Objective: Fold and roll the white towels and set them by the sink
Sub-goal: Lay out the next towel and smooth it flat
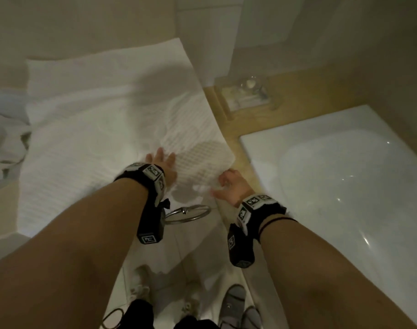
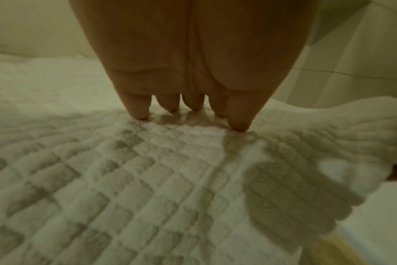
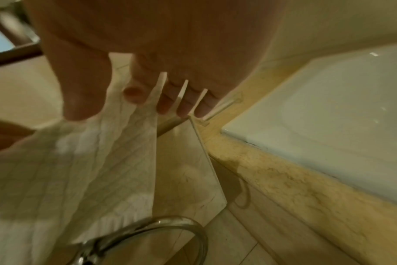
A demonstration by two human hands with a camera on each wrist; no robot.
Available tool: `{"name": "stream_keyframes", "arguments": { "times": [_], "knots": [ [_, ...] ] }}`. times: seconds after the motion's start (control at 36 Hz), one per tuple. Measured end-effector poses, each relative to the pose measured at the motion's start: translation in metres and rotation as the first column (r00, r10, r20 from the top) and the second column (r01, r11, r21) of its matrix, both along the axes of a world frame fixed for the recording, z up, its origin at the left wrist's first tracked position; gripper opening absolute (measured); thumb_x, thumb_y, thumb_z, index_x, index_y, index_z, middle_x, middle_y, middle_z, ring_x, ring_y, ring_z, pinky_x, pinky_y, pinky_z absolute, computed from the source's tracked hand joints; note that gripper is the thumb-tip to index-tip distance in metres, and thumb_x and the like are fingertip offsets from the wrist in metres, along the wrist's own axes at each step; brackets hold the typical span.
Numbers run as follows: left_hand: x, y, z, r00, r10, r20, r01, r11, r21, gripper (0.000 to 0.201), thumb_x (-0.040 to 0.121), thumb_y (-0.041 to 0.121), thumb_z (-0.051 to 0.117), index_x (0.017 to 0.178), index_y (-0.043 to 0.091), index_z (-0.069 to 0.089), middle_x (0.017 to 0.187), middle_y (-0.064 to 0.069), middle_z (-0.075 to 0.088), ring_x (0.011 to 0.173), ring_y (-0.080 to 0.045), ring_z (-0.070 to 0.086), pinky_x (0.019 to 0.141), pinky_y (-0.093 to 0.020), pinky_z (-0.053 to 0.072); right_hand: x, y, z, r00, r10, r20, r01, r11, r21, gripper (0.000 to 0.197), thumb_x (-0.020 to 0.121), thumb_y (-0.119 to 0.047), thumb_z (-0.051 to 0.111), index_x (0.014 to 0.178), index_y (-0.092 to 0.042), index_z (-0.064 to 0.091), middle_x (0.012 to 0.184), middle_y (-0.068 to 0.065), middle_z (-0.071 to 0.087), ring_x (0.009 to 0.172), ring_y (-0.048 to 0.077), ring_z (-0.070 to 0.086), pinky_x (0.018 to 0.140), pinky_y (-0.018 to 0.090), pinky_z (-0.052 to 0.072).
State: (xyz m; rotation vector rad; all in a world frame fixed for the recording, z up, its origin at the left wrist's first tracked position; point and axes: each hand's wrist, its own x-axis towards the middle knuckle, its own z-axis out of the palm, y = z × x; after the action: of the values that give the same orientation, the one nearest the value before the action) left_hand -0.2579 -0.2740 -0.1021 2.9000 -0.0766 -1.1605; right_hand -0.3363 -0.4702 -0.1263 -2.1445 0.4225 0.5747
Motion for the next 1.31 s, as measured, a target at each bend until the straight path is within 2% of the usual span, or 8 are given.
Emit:
{"name": "stream_keyframes", "arguments": {
  "times": [0.17,0.42,0.5,0.61,0.75,0.89,1.14,1.31],
  "knots": [
    [-0.005,-0.001,0.001,1.0,-0.013,0.022,0.013,1.0,0.013,0.068,0.098,0.037,0.036,0.15,0.032,-0.007,0.157,0.001,-0.018,0.145,-0.031,-0.009,0.119,-0.046,0.009,0.005,0.015,-0.001,0.985,-0.158,-0.073,0.165,0.979,0.118,0.09,0.076,-0.023,0.078,0.144,-0.012,0.02,0.131,0.007,0.048,0.119,0.028,0.051,0.096,0.033,0.045],
    [-0.013,0.018,0.0,0.999,-0.042,0.033,0.043,0.999,-0.033,0.069,0.097,0.039,0.04,0.15,0.032,-0.003,0.157,-0.001,-0.017,0.146,-0.028,-0.009,0.119,-0.043,0.008,0.014,0.044,0.014,0.998,0.001,-0.067,0.01,0.986,0.164,0.07,0.078,-0.03,0.073,0.138,-0.009,0.043,0.141,0.005,0.04,0.132,0.027,0.036,0.108,0.041,0.037],
    [-0.013,0.03,-0.005,0.993,-0.085,0.077,0.089,0.995,-0.054,0.063,0.098,0.039,0.036,0.151,0.028,0.004,0.158,-0.006,-0.01,0.146,-0.031,-0.006,0.119,-0.044,0.009,0.01,0.048,0.017,0.98,-0.168,-0.107,0.199,0.871,0.449,0.045,0.077,-0.016,0.075,0.117,-0.015,0.055,0.11,0.008,0.057,0.082,0.016,0.061,0.063,0.028,0.053],
    [-0.014,0.031,-0.002,0.995,-0.087,0.047,0.09,0.994,-0.055,0.064,0.099,0.039,0.035,0.151,0.029,-0.001,0.157,-0.007,-0.016,0.146,-0.03,-0.007,0.119,-0.041,0.01,-0.005,0.039,0.025,0.956,-0.222,-0.191,0.285,0.857,0.43,0.02,0.085,0.0,0.064,0.084,-0.019,0.056,0.066,0.001,0.052,0.032,0.003,0.04,0.034,0.014,0.031],
    [-0.014,0.03,0.001,0.992,-0.119,0.04,0.12,0.993,-0.021,0.065,0.099,0.042,0.034,0.15,0.029,-0.004,0.157,-0.007,-0.018,0.146,-0.031,-0.006,0.118,-0.041,0.01,-0.019,0.0,0.028,0.917,0.051,-0.396,-0.083,0.994,-0.065,0.032,0.088,-0.012,0.062,0.12,-0.007,0.06,0.111,0.006,0.058,0.09,0.019,0.059,0.074,0.024,0.049],
    [-0.014,0.033,0.006,0.989,-0.141,0.051,0.142,0.99,-0.013,0.068,0.098,0.041,0.039,0.151,0.027,-0.001,0.157,-0.008,-0.017,0.146,-0.029,-0.003,0.118,-0.041,0.013,-0.023,-0.019,0.029,0.917,0.098,-0.387,-0.328,0.737,-0.591,0.045,0.09,-0.023,0.054,0.132,-0.01,0.045,0.139,0.015,0.04,0.125,0.033,0.042,0.102,0.04,0.04],
    [-0.025,0.088,0.008,0.994,0.055,0.094,-0.057,0.998,0.016,0.073,0.096,0.047,0.041,0.15,0.031,-0.005,0.157,-0.004,-0.016,0.146,-0.029,-0.008,0.119,-0.045,0.01,-0.011,0.03,0.008,0.891,0.128,-0.436,-0.353,0.8,-0.486,0.063,0.098,-0.031,0.042,0.151,-0.02,0.01,0.155,0.009,0.008,0.138,0.035,0.02,0.111,0.043,0.03],
    [-0.037,0.11,-0.006,0.995,0.036,0.09,-0.038,0.999,0.019,0.071,0.094,0.058,0.032,0.147,0.04,-0.011,0.155,0.003,-0.024,0.145,-0.028,-0.013,0.117,-0.05,0.002,-0.022,0.068,-0.024,0.833,0.201,-0.516,-0.426,0.828,-0.365,0.052,0.097,-0.032,0.04,0.145,-0.013,0.03,0.15,0.008,0.028,0.133,0.03,0.035,0.11,0.04,0.032]
  ]
}}
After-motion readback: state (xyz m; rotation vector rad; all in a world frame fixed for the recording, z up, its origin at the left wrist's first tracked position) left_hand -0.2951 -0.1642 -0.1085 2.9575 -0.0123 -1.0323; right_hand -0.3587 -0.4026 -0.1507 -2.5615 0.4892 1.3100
